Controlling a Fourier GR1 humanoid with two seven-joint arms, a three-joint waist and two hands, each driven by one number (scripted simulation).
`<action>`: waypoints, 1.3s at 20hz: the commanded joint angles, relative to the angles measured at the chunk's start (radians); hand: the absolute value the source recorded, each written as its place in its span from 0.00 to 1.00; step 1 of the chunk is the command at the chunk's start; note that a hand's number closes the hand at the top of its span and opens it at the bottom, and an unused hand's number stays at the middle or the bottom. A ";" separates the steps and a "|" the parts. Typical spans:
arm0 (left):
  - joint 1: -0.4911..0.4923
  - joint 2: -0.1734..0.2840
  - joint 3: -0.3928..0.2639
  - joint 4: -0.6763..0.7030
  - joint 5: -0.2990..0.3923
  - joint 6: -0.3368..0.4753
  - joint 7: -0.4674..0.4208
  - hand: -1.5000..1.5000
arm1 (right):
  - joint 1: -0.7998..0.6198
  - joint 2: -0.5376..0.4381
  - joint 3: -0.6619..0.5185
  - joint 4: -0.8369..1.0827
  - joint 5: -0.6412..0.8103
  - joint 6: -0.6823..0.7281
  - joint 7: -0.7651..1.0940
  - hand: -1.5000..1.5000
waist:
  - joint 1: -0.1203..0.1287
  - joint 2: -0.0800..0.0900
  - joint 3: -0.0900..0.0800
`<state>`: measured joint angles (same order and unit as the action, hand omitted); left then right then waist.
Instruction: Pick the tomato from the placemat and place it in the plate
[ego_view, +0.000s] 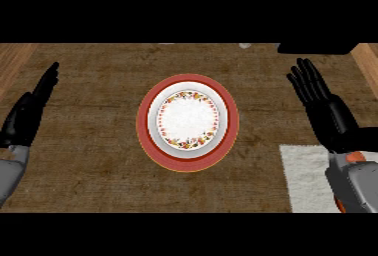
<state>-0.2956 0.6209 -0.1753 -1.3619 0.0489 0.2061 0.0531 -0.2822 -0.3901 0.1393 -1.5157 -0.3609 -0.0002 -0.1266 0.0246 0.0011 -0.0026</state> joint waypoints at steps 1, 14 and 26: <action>0.129 0.022 0.057 -0.057 0.011 -0.007 -0.046 0.50 | 0.102 0.010 -0.041 -0.105 -0.080 0.058 -0.011 0.00 | -0.021 -0.005 0.003; 0.383 -0.078 0.050 -0.082 0.043 0.060 -0.192 0.50 | 0.632 0.108 -0.557 -0.183 -0.495 0.244 -0.381 0.00 | -0.067 -0.014 0.005; 0.413 -0.116 0.038 -0.129 0.009 0.061 -0.197 0.50 | 0.927 -0.099 -0.712 -0.179 -0.261 0.628 -0.419 0.00 | -0.031 -0.005 0.003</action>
<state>0.0934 0.5163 -0.1296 -1.4502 0.0686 0.2516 -0.1613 0.5852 -0.4178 -0.5312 -1.6938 -0.7305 0.5595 -0.5308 -0.0161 -0.0045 0.0006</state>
